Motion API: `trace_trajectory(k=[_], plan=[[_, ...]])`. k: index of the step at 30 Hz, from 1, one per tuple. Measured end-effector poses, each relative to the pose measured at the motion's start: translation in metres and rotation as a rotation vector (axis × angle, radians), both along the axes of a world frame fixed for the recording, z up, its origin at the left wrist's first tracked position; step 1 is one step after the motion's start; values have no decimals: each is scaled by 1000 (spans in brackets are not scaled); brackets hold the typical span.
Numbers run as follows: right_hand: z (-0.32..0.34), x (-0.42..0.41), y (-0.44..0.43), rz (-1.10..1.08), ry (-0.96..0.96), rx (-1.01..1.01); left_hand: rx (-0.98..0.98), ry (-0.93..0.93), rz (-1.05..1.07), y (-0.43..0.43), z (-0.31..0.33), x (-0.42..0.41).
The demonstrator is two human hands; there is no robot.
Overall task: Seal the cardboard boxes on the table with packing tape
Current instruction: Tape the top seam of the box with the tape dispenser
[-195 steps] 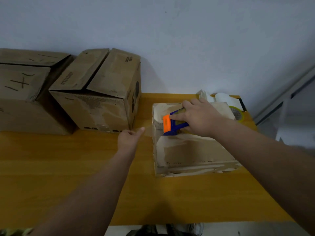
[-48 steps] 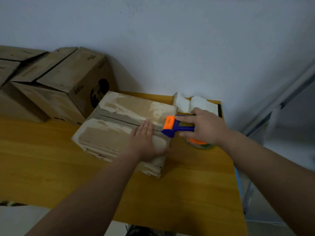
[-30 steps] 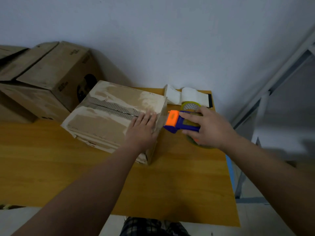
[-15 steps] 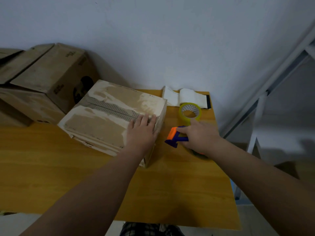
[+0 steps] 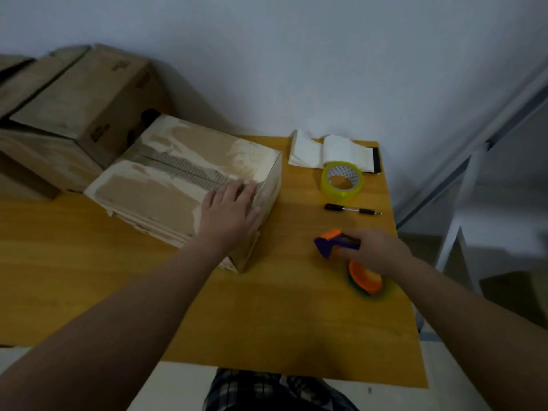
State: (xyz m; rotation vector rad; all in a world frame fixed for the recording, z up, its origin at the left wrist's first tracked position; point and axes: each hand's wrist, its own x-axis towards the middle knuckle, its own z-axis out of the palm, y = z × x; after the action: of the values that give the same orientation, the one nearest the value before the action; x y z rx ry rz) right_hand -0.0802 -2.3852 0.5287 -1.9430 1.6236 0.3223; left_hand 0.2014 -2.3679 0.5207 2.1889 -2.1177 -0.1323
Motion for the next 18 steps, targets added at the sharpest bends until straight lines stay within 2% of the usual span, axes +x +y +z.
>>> trace_trajectory(k=[4,7,12,16,18], plan=[[-18,29,-6,-373,-540,30,5,0,-5,1,3,-2],[-30,52,-1,-542,-732,72,20,12,-40,5,5,-1],[-54,72,10,-864,-765,91,36,-7,-139,13,6,2],[-75,72,24,-1044,-639,59,46,-5,-241,23,7,8],[-80,71,26,-1039,-539,-17,57,6,-278,28,7,12]])
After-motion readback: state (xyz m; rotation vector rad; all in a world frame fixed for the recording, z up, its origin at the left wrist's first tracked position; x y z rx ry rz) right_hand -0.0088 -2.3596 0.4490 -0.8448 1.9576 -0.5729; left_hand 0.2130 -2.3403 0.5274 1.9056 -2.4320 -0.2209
